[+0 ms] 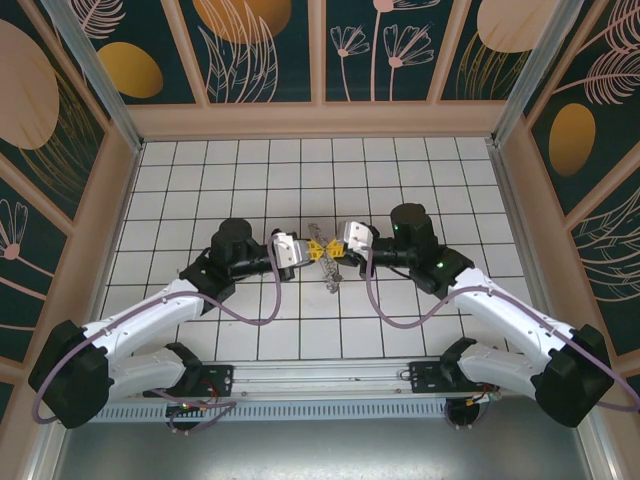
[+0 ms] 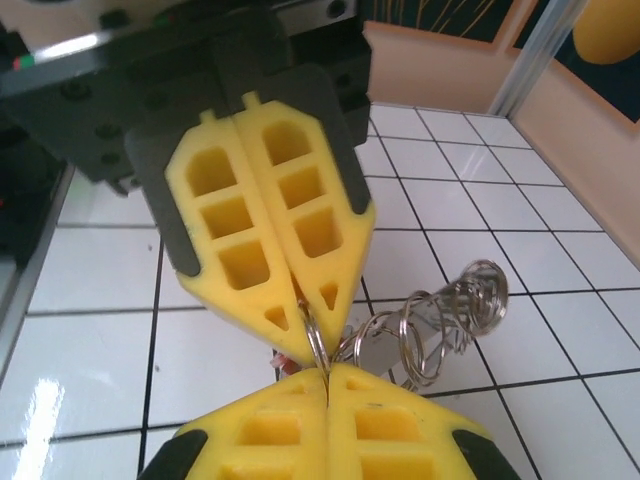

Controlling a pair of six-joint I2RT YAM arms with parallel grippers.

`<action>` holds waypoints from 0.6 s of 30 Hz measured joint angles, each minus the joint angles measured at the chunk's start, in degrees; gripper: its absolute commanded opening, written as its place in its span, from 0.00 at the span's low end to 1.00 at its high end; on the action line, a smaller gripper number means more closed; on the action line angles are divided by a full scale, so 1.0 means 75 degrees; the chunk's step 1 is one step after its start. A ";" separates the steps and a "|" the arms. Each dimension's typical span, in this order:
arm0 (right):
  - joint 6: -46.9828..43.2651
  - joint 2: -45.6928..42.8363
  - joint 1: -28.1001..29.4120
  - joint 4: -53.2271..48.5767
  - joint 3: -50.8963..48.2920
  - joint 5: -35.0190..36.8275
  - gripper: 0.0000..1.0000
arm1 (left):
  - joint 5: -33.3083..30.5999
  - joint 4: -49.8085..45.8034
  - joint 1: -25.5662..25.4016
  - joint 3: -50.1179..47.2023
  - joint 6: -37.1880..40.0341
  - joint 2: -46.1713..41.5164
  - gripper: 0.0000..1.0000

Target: Put the keys on the keyring

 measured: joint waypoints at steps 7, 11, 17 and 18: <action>-0.1172 0.0052 0.0012 -0.0819 0.0262 0.0087 0.26 | -0.0012 -0.1218 -0.0035 0.0659 0.0705 0.0265 0.00; -0.1507 0.0076 0.0015 -0.1081 0.0423 0.0090 0.27 | -0.0035 -0.1641 -0.0035 0.0944 0.1011 0.0329 0.00; -0.1693 0.0201 0.0047 -0.1221 0.0519 0.0219 0.27 | -0.0050 -0.2031 -0.0035 0.1128 0.1259 0.0434 0.00; -0.1708 0.0204 0.0058 -0.1221 0.0519 0.0251 0.27 | -0.0050 -0.2060 -0.0035 0.1134 0.1285 0.0434 0.00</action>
